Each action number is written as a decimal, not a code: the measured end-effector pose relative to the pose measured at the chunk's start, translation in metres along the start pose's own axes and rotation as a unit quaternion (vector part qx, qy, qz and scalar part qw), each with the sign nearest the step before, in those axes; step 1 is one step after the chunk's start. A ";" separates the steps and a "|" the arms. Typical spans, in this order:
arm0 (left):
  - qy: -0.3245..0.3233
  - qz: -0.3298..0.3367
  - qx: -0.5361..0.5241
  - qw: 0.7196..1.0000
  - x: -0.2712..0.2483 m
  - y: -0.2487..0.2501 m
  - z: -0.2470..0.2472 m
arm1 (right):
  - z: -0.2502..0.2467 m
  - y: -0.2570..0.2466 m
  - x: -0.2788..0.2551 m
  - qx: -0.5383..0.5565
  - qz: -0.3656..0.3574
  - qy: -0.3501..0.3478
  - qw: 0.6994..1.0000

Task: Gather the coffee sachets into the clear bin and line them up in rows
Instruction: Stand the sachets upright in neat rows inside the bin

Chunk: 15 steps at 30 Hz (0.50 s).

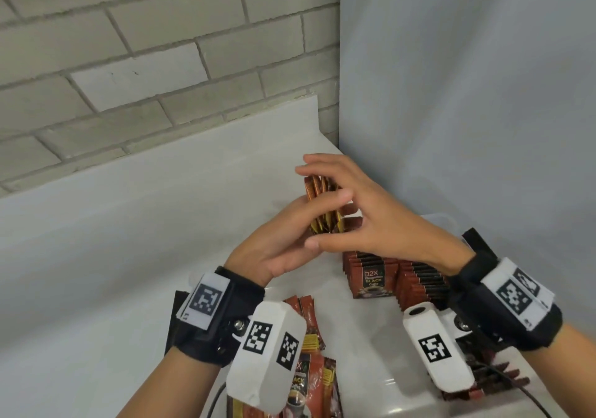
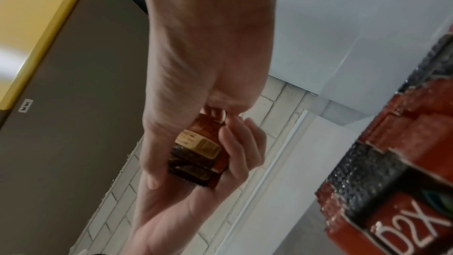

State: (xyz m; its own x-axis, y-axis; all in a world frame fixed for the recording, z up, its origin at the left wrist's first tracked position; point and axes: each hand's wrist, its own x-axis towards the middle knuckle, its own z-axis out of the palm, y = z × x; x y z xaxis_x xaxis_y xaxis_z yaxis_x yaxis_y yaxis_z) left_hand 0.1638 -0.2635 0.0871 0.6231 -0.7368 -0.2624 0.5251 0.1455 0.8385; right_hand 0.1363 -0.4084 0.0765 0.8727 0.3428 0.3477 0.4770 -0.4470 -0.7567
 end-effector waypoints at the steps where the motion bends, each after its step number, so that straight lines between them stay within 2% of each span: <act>1: 0.005 -0.003 -0.004 1.000 0.002 0.000 0.001 | 0.000 0.001 0.000 0.000 0.006 -0.003 1.000; 8: 0.033 0.008 -0.015 0.999 0.002 0.005 0.005 | 0.002 -0.001 -0.002 -0.018 0.016 -0.054 0.998; 11: 0.025 0.012 -0.001 1.000 0.001 0.005 0.005 | 0.004 0.000 -0.001 -0.057 0.003 -0.045 0.997; 15: 0.022 0.001 0.044 0.999 0.001 0.003 0.003 | 0.004 0.002 -0.002 -0.011 0.016 -0.038 0.999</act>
State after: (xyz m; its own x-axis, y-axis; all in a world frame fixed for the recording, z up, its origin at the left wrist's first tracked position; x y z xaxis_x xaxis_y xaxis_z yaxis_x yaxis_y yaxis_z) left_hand 0.1644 -0.2658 0.0903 0.6507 -0.7058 -0.2799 0.4720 0.0873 0.8773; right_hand 0.1351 -0.4065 0.0725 0.8779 0.3888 0.2796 0.4512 -0.4759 -0.7549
